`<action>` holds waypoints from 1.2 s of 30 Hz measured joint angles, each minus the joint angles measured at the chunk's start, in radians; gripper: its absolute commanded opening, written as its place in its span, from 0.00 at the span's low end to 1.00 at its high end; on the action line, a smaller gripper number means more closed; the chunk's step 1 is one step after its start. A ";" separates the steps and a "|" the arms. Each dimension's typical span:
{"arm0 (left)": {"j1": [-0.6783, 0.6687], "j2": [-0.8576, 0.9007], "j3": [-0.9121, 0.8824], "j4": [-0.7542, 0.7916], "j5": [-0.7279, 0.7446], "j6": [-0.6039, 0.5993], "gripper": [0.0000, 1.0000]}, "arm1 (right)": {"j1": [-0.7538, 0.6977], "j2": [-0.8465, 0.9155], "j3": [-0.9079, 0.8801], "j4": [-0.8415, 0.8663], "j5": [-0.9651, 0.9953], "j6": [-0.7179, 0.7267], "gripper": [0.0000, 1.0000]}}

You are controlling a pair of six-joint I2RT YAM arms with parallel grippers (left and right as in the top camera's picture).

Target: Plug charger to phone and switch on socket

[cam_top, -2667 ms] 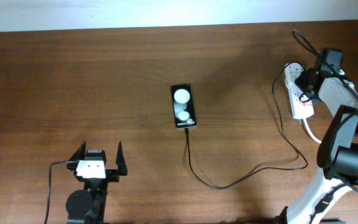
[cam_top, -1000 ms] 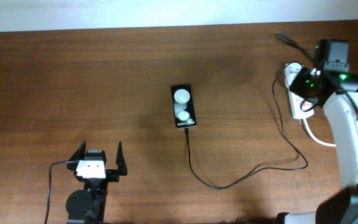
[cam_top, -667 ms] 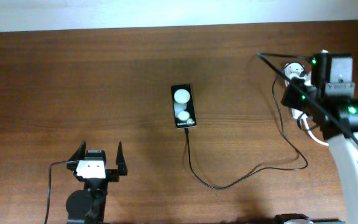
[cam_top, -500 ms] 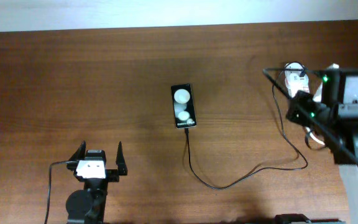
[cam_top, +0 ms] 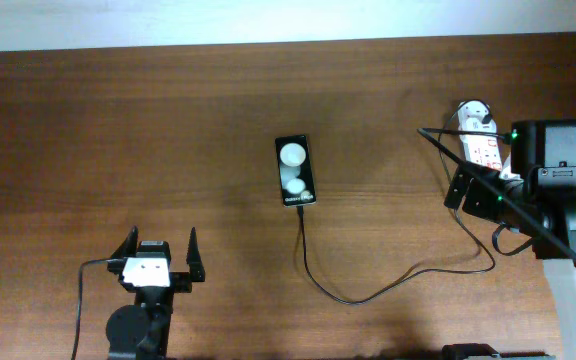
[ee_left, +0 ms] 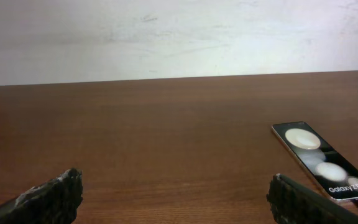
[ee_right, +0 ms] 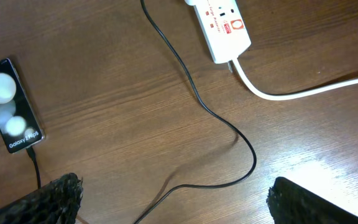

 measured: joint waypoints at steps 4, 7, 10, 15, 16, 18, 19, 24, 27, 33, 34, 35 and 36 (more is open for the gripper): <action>0.000 0.000 0.000 0.000 0.000 0.000 0.99 | 0.000 -0.040 -0.001 0.003 0.000 0.000 0.99; 0.000 0.000 0.000 0.000 0.000 0.000 0.99 | 0.000 -0.126 -0.012 0.069 0.000 -0.001 0.99; 0.000 0.000 0.000 0.000 0.000 0.000 0.99 | 0.000 -0.257 -0.084 0.208 -0.002 -0.013 0.99; 0.000 0.001 0.000 0.000 0.000 0.000 0.99 | 0.000 -0.573 -0.436 0.490 -0.013 -0.036 0.99; 0.000 0.000 0.000 -0.002 0.000 0.000 0.99 | 0.000 -0.647 -0.539 0.565 -0.014 -0.037 0.99; 0.000 0.000 -0.002 0.000 0.000 0.000 0.99 | 0.001 -0.758 -0.691 0.674 -0.018 -0.037 0.99; 0.000 0.001 -0.002 0.000 0.000 0.000 0.99 | 0.002 -0.807 -0.754 0.721 -0.019 -0.037 0.99; 0.000 0.001 -0.003 0.000 0.000 0.000 0.99 | 0.004 -1.048 -1.030 0.916 -0.020 -0.039 0.99; 0.000 0.001 -0.003 0.000 0.000 0.000 0.99 | 0.005 -1.141 -1.150 0.983 -0.020 -0.040 0.99; 0.000 0.001 -0.003 0.000 0.000 0.000 0.99 | 0.005 -1.157 -1.278 1.087 -0.020 -0.040 0.99; 0.000 0.001 -0.003 0.000 0.000 0.000 0.99 | 0.005 -1.157 -1.286 1.098 -0.020 -0.039 0.99; 0.000 0.001 -0.003 0.000 0.000 0.000 0.99 | 0.005 -1.157 -1.292 1.107 -0.020 -0.040 0.99; 0.000 0.001 -0.003 0.000 0.000 0.000 0.99 | 0.005 -1.157 -1.299 1.113 -0.020 -0.040 0.99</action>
